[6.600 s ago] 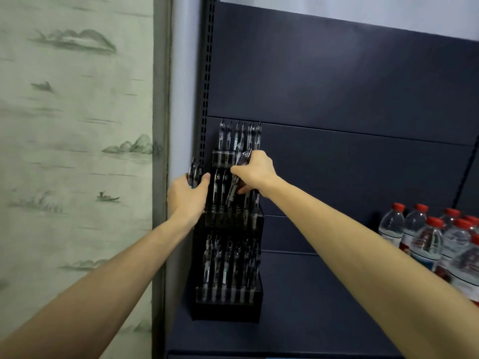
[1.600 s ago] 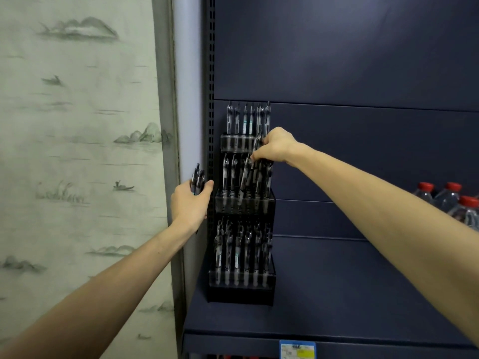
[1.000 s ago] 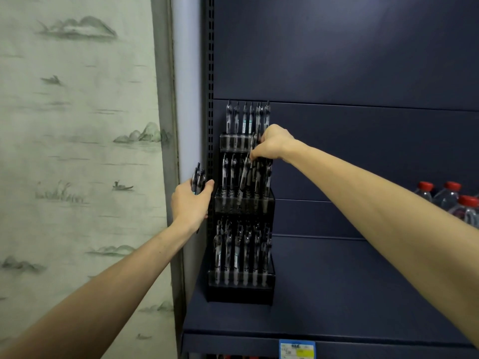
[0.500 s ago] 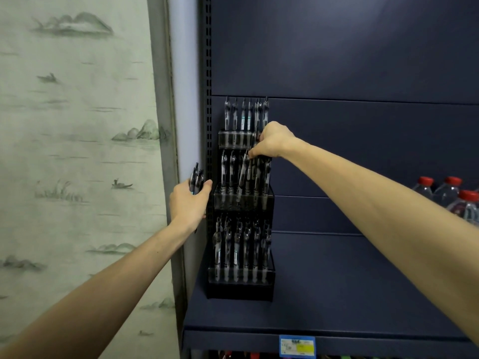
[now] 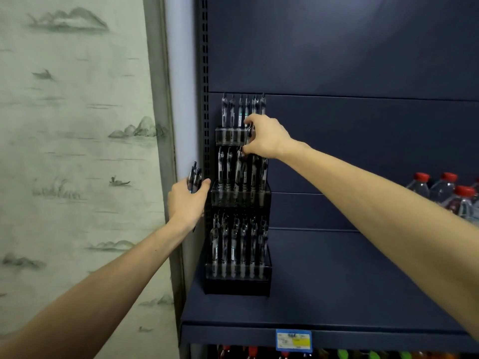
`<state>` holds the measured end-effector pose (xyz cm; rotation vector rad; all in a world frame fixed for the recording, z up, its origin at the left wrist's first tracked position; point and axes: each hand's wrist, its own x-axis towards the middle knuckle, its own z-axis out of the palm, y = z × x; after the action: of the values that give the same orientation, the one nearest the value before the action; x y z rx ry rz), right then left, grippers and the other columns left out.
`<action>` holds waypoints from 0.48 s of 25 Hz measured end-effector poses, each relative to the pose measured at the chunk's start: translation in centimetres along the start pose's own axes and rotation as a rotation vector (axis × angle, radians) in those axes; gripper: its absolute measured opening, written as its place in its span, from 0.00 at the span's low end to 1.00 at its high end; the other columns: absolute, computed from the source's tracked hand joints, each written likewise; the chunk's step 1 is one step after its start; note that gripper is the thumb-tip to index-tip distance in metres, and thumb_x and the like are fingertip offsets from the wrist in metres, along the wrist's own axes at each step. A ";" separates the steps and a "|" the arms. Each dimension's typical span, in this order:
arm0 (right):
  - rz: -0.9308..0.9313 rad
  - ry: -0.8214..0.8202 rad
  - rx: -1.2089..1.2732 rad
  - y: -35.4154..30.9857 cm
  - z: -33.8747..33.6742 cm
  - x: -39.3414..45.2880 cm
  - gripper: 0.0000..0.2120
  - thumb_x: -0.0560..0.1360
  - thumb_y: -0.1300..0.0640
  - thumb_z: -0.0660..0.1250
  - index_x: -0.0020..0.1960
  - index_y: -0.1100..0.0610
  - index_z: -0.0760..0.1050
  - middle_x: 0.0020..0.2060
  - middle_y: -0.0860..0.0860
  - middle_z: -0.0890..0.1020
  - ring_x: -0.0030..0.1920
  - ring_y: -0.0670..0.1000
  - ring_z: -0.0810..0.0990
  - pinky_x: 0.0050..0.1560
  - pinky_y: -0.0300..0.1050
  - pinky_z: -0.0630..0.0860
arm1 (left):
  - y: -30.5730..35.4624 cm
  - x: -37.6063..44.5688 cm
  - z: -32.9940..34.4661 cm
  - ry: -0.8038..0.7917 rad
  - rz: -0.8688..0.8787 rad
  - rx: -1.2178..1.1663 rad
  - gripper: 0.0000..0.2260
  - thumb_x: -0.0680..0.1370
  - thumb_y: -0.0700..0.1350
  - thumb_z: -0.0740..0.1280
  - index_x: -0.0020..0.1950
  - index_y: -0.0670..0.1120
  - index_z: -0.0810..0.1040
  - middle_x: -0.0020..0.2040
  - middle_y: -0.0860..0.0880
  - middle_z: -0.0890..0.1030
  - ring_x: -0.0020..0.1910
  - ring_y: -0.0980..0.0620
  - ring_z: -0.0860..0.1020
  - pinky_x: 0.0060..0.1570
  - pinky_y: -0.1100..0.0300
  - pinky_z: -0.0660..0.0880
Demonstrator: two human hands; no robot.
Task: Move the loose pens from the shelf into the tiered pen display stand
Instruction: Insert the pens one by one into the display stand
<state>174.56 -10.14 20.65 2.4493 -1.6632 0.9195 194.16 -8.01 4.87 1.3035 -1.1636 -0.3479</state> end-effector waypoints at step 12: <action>-0.011 0.001 -0.092 0.9 -0.2 -0.7 0.39 0.71 0.46 0.79 0.75 0.57 0.66 0.53 0.53 0.82 0.54 0.56 0.81 0.50 0.51 0.77 | 0.0 -0.4 -0.4 -0.002 -0.015 0.012 0.19 0.79 0.54 0.71 0.39 0.39 0.74 0.29 0.42 0.77 0.21 0.47 0.75 0.30 0.48 0.80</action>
<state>173.55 -9.90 20.20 2.3955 -1.6507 0.8243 194.30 -7.46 4.78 1.3236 -1.1600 -0.3539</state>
